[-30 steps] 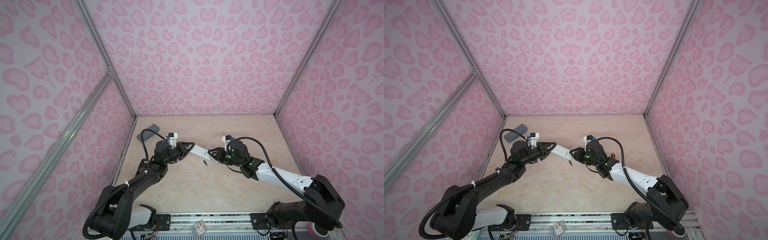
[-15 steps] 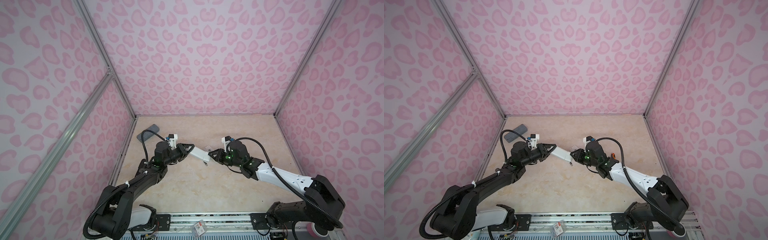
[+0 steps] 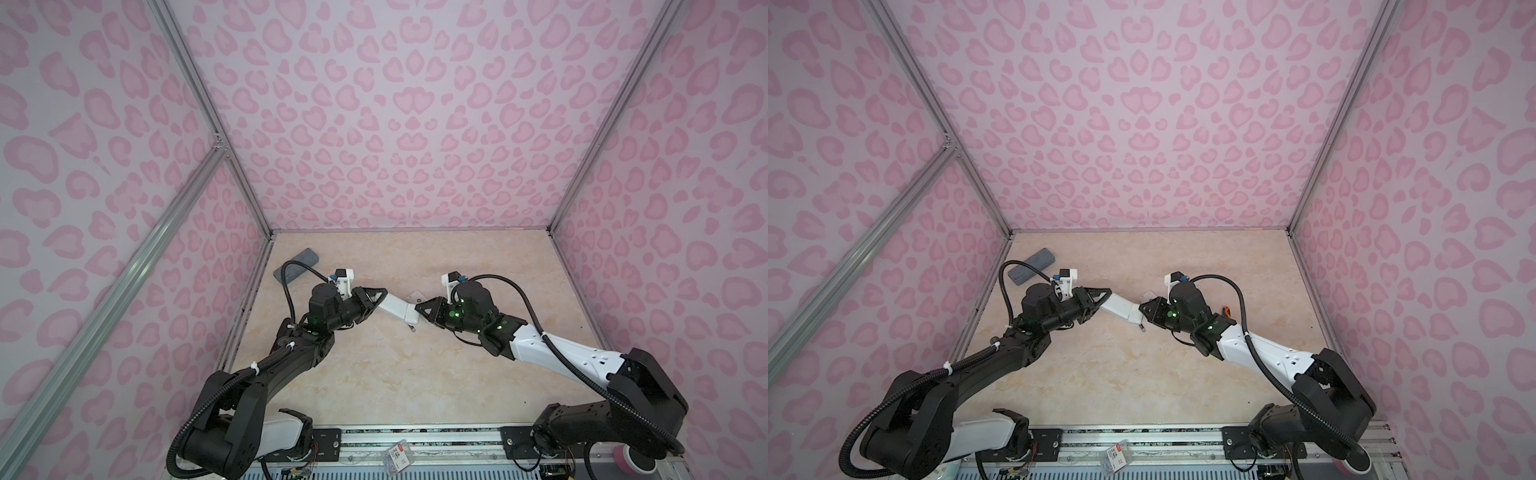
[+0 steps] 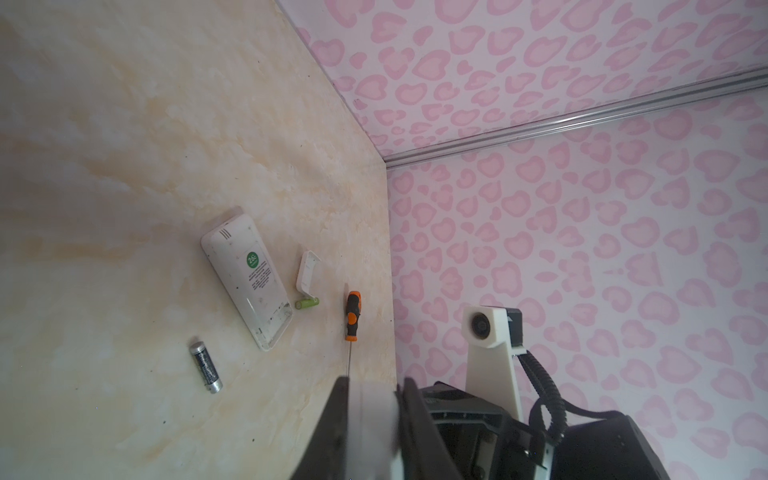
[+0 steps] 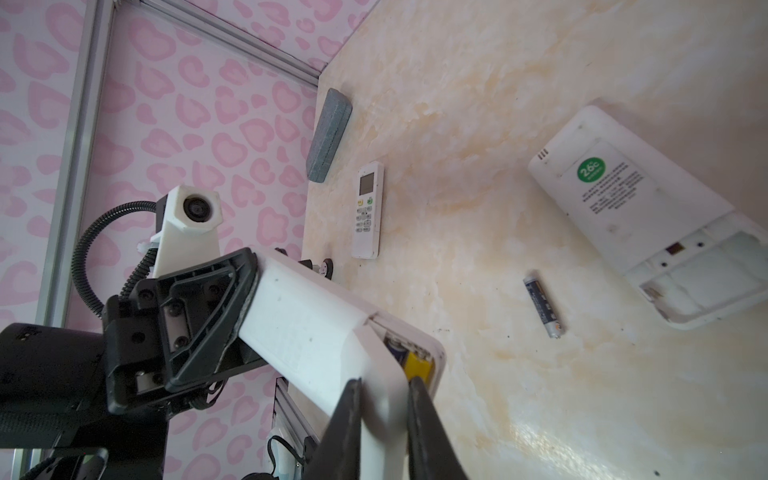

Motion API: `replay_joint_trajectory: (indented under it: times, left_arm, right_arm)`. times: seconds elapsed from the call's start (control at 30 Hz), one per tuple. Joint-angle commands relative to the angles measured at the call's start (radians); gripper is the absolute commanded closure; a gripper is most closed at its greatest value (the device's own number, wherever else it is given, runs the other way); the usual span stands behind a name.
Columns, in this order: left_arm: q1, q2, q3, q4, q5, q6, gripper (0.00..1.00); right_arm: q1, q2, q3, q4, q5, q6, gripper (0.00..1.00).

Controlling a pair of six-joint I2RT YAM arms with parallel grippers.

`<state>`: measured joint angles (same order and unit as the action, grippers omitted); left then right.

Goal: Unload the batteries from the remote control

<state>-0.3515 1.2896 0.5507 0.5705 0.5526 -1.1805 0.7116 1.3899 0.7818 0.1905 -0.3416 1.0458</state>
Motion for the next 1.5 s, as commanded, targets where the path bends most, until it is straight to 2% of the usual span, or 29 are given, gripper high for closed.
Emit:
replay_joint_trajectory:
  times: [0.0,0.13,0.67,1.17,1.33,1.47]
  left_arm:
    - [0.0,-0.012,-0.006,0.05,0.042,-0.014,0.96]
    - [0.005,0.001,-0.016,0.052,0.042,-0.027,0.96]
    - [0.014,0.035,-0.012,0.052,0.067,-0.034,0.96]
    - [0.026,0.09,0.028,0.046,0.113,-0.018,0.96]
    - [0.03,0.101,0.026,0.037,0.121,-0.002,0.96]
    - [0.047,0.104,0.015,0.028,0.14,0.015,0.97]
  right_arm:
    - [0.008,0.028,-0.008,0.11,-0.074,0.049,0.81]
    - [0.011,0.041,-0.014,0.149,-0.089,0.075,0.81]
    - [-0.012,0.076,0.001,0.162,-0.114,0.054,0.9]
    - [-0.062,0.042,-0.009,0.159,-0.13,0.027,0.95]
    - [-0.087,0.008,0.004,0.062,-0.106,-0.039,0.96]
    - [-0.093,-0.026,0.04,-0.152,-0.015,-0.19,0.96]
